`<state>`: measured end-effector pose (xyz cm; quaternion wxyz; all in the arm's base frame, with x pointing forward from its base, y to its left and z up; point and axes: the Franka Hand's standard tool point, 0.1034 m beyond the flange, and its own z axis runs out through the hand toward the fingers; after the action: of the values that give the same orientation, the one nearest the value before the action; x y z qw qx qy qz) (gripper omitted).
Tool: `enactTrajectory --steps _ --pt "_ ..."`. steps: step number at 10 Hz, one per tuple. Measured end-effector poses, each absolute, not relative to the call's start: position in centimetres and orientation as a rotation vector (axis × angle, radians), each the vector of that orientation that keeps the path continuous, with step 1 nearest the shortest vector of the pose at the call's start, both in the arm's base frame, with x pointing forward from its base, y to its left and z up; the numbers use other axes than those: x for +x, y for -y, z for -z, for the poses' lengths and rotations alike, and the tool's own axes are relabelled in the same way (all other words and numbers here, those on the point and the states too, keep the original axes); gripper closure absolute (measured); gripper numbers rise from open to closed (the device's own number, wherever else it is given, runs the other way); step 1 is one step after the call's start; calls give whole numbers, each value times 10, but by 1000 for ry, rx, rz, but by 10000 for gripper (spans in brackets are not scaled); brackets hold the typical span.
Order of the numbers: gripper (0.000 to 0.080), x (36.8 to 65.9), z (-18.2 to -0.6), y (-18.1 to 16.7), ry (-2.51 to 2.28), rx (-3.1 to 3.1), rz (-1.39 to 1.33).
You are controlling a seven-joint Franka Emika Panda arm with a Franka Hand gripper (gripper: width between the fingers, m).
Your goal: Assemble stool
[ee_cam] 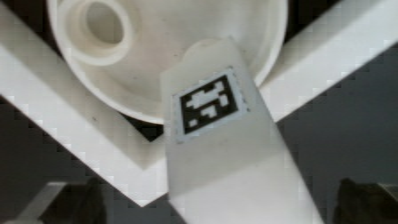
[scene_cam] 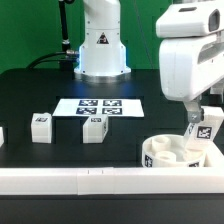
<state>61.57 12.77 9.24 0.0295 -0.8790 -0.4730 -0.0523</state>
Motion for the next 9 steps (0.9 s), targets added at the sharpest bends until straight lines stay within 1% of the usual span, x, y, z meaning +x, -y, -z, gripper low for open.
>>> enactTrajectory --steps 2,5,6,8,9 --pt "151 619 -91 -128 1809 -2548 140" --pt "151 618 -89 -125 2139 -2325 117" --pt "151 618 -87 -125 2195 -2278 110" --pt "151 615 -82 -126 2160 -2304 101" --pt "272 615 -80 -126 2155 -2305 96"
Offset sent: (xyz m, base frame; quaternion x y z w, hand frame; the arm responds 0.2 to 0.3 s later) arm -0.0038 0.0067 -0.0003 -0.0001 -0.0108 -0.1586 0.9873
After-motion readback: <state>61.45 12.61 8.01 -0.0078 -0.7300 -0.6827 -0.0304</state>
